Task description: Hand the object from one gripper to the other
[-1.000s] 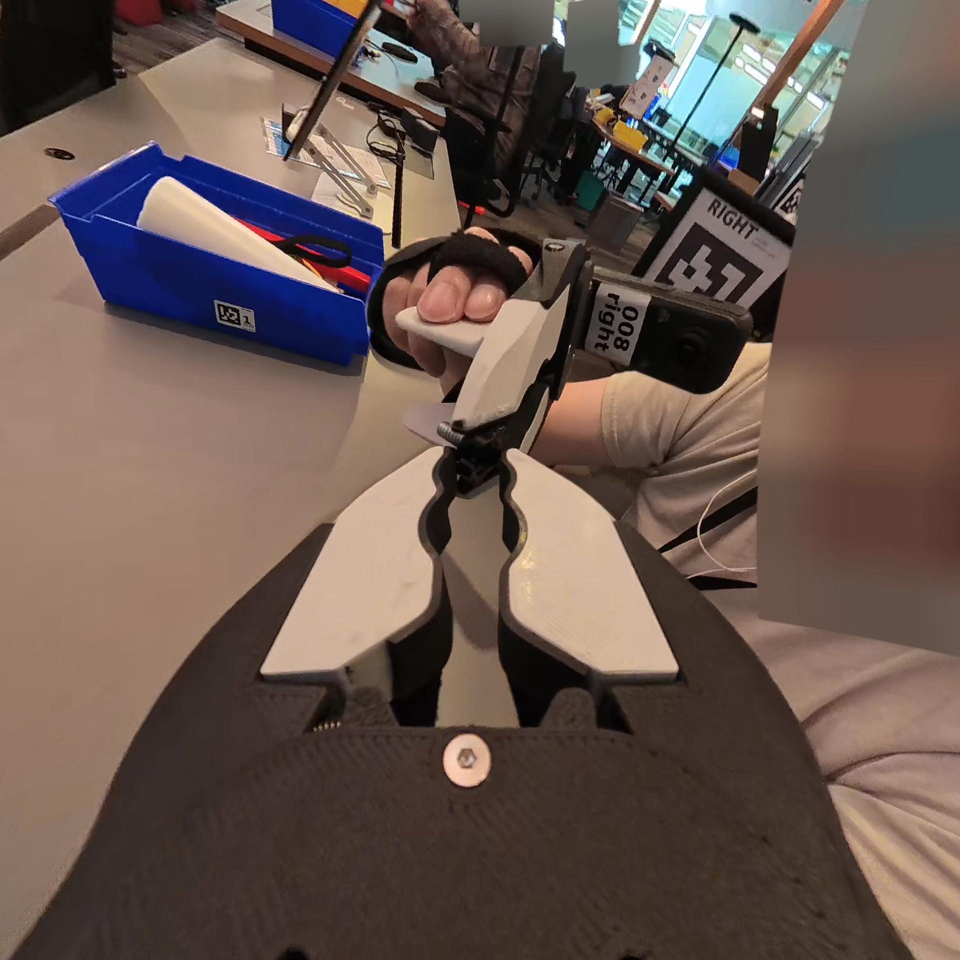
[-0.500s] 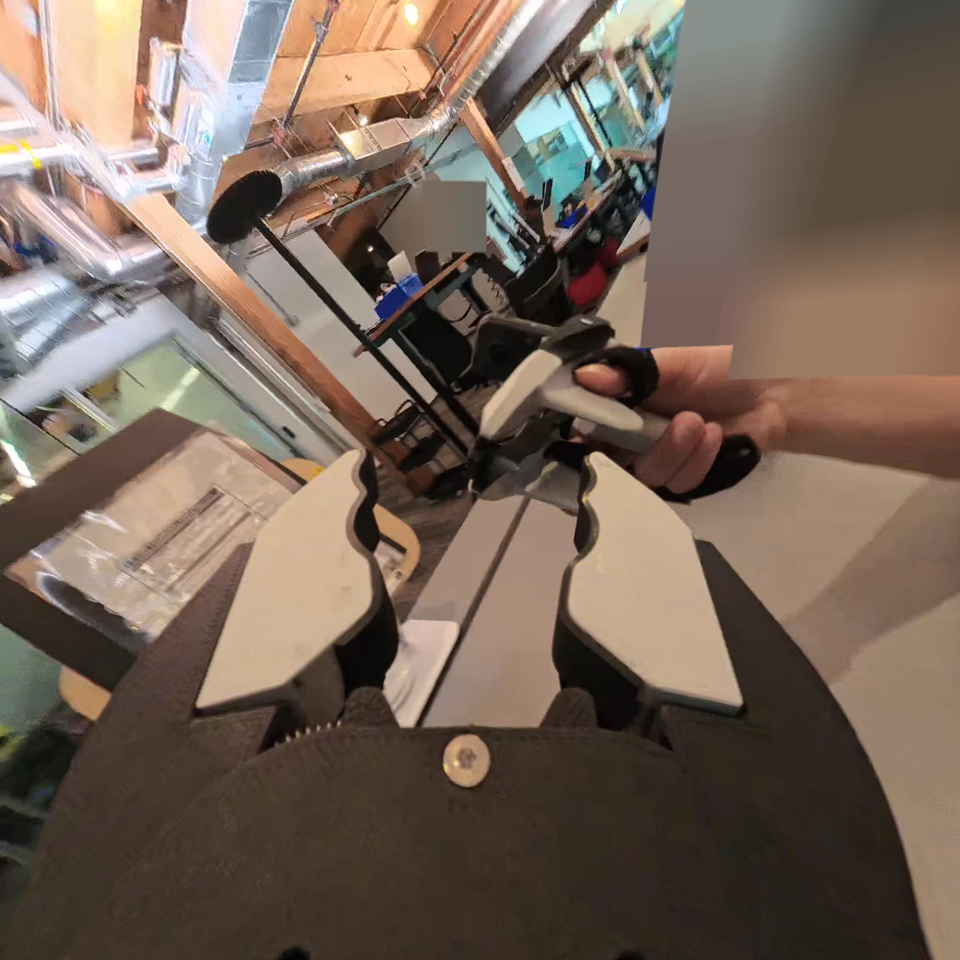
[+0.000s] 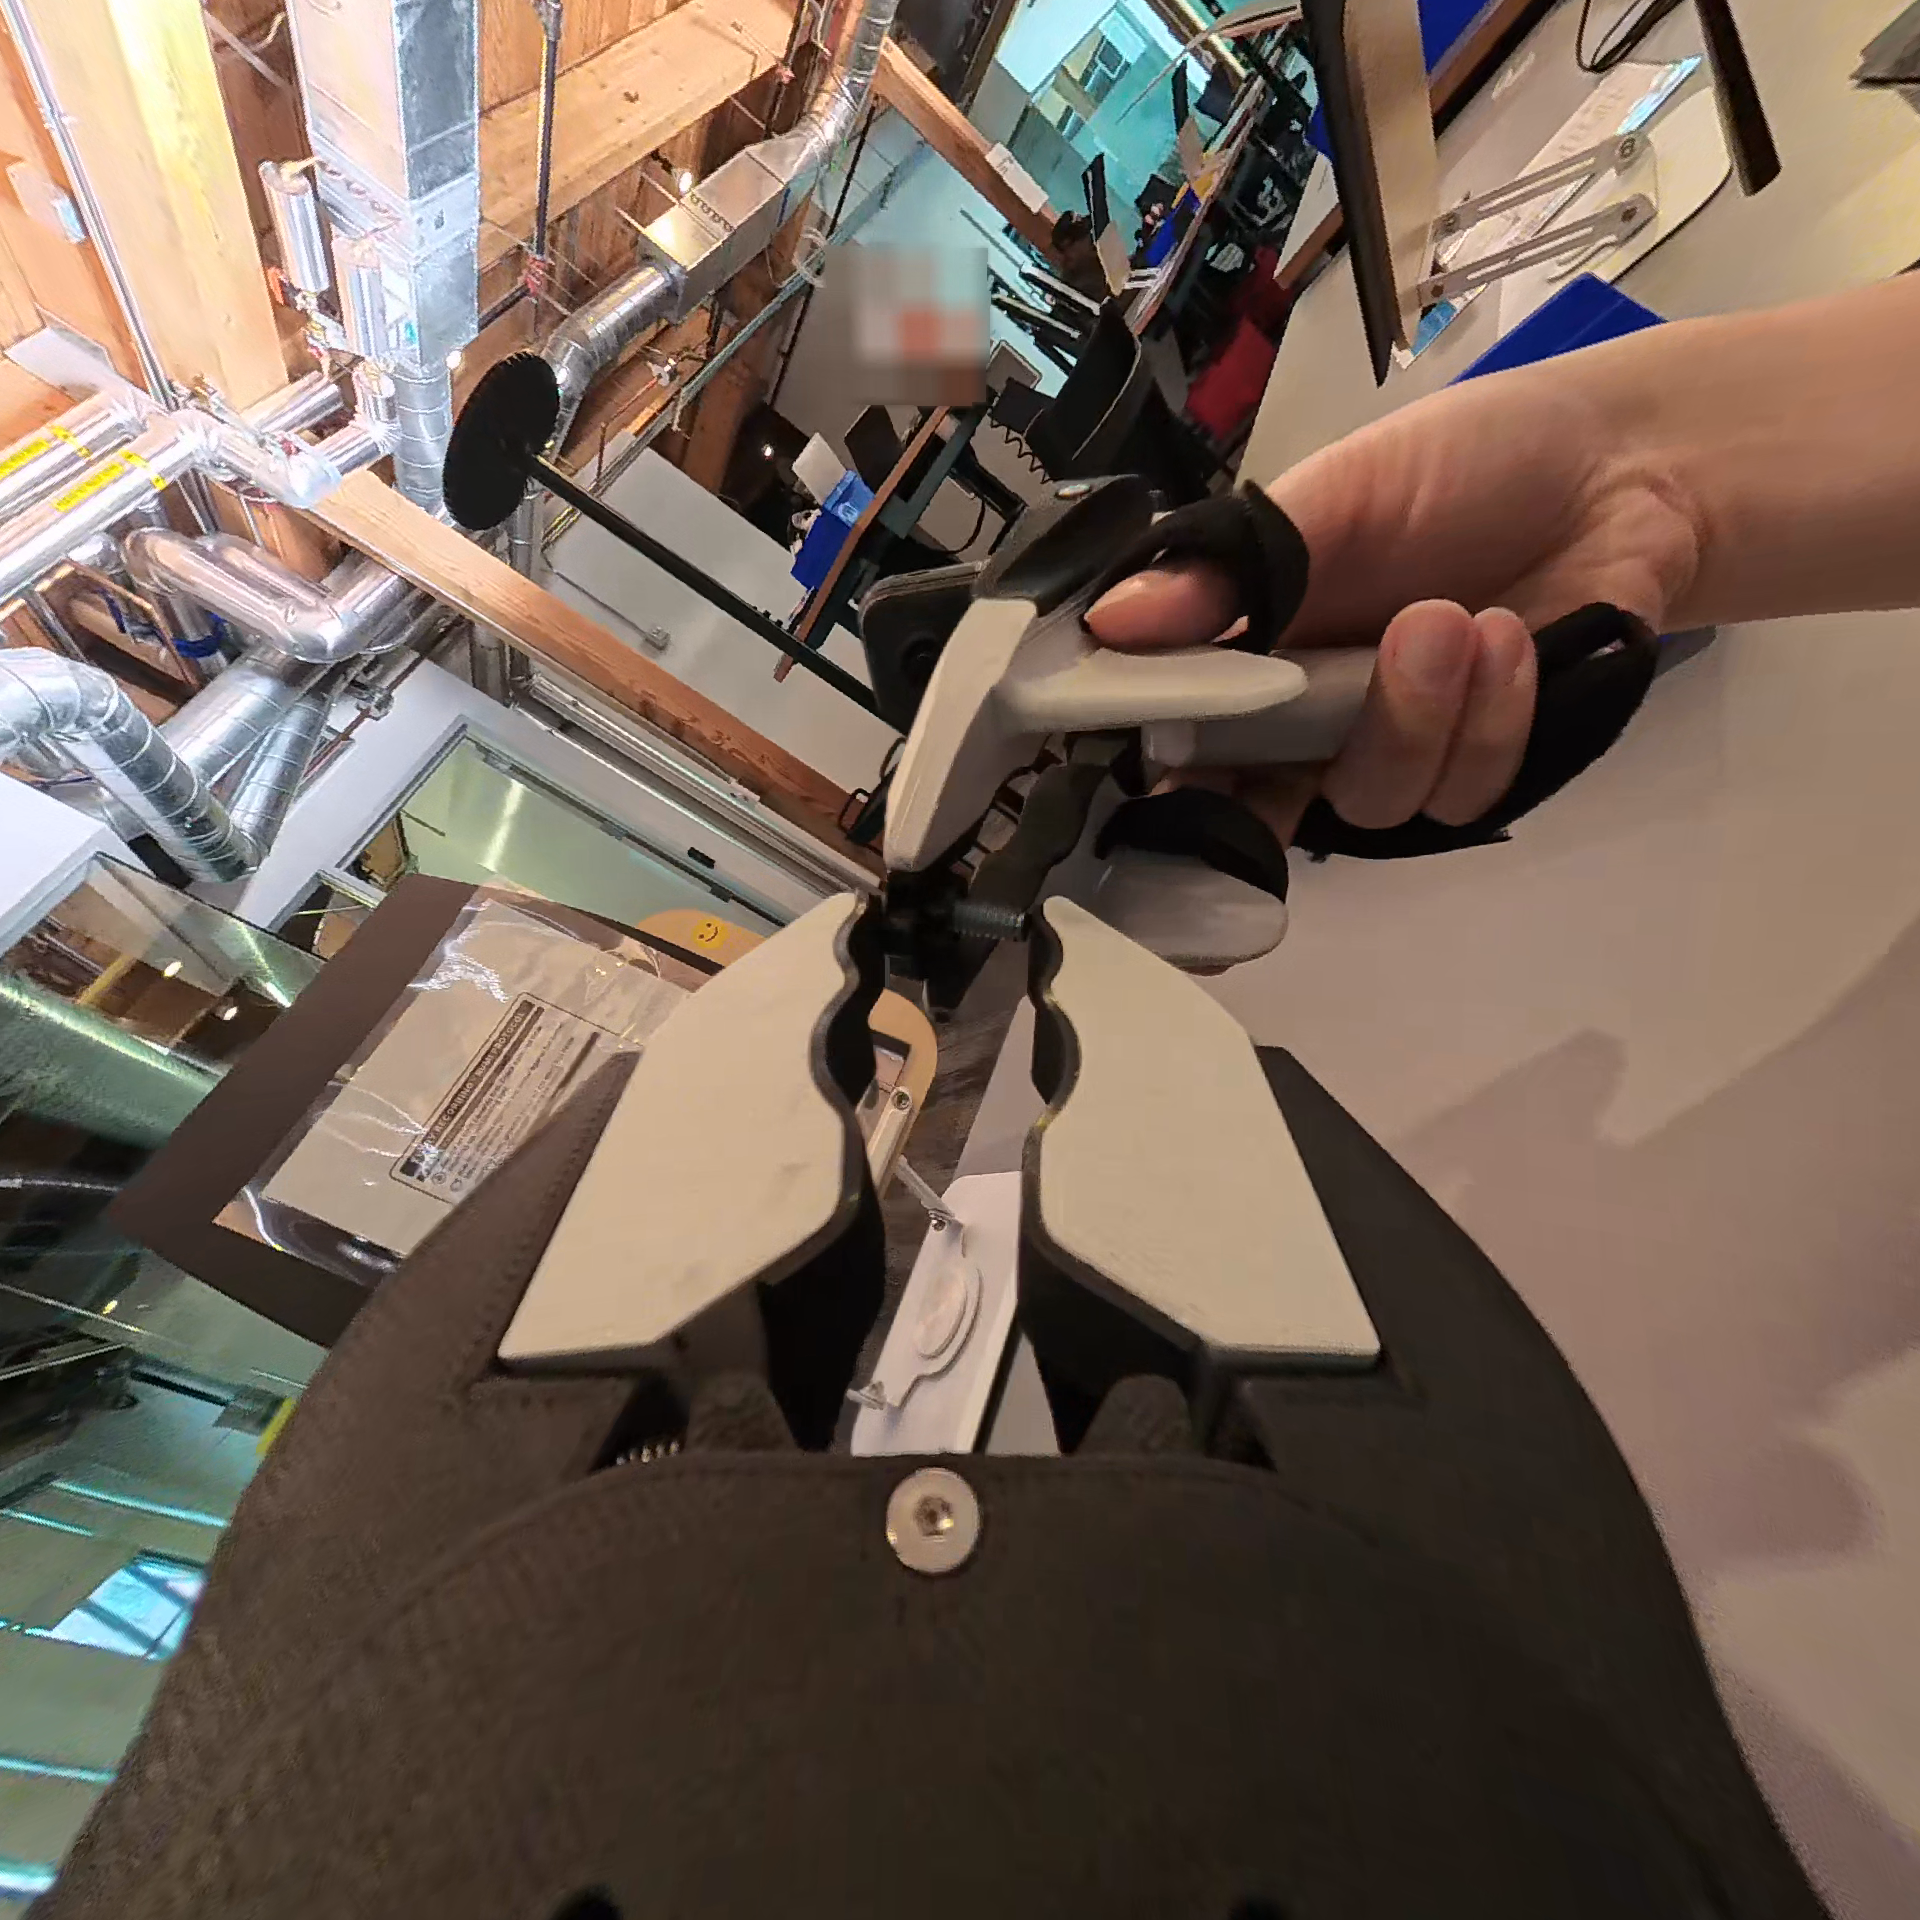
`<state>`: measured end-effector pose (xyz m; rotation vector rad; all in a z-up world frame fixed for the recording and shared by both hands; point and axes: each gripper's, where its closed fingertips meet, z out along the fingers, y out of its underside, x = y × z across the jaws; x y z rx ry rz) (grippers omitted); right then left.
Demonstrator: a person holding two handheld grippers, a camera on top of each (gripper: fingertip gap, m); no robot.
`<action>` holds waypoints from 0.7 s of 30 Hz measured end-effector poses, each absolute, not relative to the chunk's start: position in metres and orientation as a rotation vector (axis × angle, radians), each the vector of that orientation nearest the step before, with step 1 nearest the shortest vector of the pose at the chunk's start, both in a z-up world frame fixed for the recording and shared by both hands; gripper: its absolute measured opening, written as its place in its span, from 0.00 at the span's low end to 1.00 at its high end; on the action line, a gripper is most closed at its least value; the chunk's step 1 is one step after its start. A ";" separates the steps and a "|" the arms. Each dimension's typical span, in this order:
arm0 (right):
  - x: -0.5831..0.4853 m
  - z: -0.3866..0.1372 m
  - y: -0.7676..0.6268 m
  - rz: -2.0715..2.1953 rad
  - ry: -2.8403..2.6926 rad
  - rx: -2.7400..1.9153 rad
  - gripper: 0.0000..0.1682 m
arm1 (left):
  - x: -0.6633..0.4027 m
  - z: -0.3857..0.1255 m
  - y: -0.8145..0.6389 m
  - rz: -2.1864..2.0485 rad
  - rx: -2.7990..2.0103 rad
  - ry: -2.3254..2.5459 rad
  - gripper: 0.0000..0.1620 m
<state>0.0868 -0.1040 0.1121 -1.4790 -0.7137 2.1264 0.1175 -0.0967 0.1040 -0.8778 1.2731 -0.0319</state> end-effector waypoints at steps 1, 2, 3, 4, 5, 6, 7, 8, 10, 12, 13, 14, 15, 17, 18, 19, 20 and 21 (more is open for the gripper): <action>0.087 0.112 -0.104 2.119 -0.730 -1.474 0.16 | 0.117 0.104 -0.097 -0.028 -0.875 1.276 0.16; 0.088 0.112 -0.106 2.102 -0.764 -1.461 0.17 | 0.117 0.104 -0.098 -0.040 -0.884 1.278 0.16; 0.089 0.114 -0.107 2.069 -0.809 -1.439 0.19 | 0.117 0.106 -0.098 -0.069 -0.901 1.273 0.16; 0.091 0.116 -0.108 2.019 -0.849 -1.418 0.21 | 0.115 0.109 -0.100 -0.117 -0.921 1.259 0.16; 0.094 0.118 -0.108 1.948 -0.890 -1.389 0.23 | 0.114 0.112 -0.101 -0.181 -0.951 1.244 0.15; 0.097 0.120 -0.108 1.844 -0.935 -1.355 0.25 | 0.111 0.115 -0.102 -0.255 -0.989 1.229 0.16; 0.100 0.122 -0.106 1.699 -0.985 -1.311 0.27 | 0.109 0.117 -0.104 -0.341 -1.034 1.217 0.16; 0.103 0.123 -0.104 1.520 -1.034 -1.252 0.28 | 0.107 0.117 -0.106 -0.444 -1.089 1.216 0.16; 0.108 0.124 -0.101 1.077 -1.123 -1.072 0.30 | 0.104 0.118 -0.112 -0.664 -1.197 1.205 0.16; 0.111 0.125 -0.106 0.601 -1.175 -0.822 0.23 | 0.103 0.118 -0.117 -0.878 -1.301 1.191 0.16; 0.112 0.124 -0.111 0.366 -1.185 -0.688 0.20 | 0.102 0.118 -0.118 -0.963 -1.344 1.175 0.16; 0.111 0.121 -0.116 0.149 -1.199 -0.568 0.16 | 0.102 0.116 -0.119 -1.028 -1.380 1.173 0.16; 0.108 0.118 -0.118 -0.027 -1.214 -0.496 0.13 | 0.102 0.113 -0.121 -1.070 -1.407 1.182 0.16; 0.098 0.112 -0.117 -0.195 -1.229 -0.459 0.12 | 0.104 0.106 -0.121 -1.105 -1.448 1.197 0.16; 0.094 0.110 -0.120 -0.209 -1.231 -0.442 0.13 | 0.105 0.102 -0.121 -1.109 -1.471 1.207 0.16; 0.090 0.110 -0.123 -0.217 -1.222 -0.423 0.13 | 0.107 0.099 -0.121 -1.114 -1.492 1.213 0.16; 0.089 0.111 -0.125 -0.236 -1.209 -0.406 0.14 | 0.108 0.096 -0.121 -1.119 -1.511 1.217 0.16; 0.087 0.110 -0.127 -0.251 -1.214 -0.393 0.14 | 0.109 0.095 -0.123 -1.137 -1.517 1.222 0.16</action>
